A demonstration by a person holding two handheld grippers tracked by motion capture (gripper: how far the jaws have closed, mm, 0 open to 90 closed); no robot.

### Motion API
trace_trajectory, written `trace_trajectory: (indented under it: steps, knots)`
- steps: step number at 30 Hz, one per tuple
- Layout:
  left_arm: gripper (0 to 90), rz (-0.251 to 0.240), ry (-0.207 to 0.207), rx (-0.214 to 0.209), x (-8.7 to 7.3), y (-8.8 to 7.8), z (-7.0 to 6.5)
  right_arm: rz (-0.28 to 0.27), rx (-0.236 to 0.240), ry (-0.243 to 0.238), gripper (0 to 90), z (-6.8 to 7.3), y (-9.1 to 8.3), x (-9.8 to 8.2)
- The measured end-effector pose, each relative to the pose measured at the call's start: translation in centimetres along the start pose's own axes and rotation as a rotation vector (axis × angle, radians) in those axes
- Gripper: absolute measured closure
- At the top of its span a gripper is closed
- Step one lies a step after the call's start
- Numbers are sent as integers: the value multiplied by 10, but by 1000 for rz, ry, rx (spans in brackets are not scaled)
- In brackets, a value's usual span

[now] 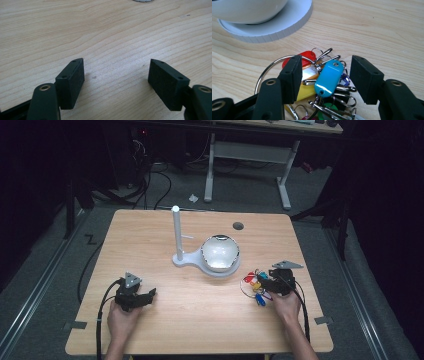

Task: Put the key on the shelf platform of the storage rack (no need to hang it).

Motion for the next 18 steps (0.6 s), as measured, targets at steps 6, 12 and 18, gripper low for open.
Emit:
trace_trajectory:
  steps: [6,12,18]
  knots:
    - [296,-2,-2,3,0,0,0,26,-8,-6,431,-3,9,-2]
    - [296,-2,-2,3,0,0,0,68,-7,-1,434,-3,18,-11]
    - [295,-1,0,2,0,0,0,87,-24,-49,504,0,21,-14]
Point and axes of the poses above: each handheld gripper's, and its own axes: y roughly forward along the jaws, x roughly out of its top, z roughly to its left, the point moved 8 cm from there along y, roughly forward along the jaws, and after that the axes turned 15 degrees about -z, right-handed, at the moved point
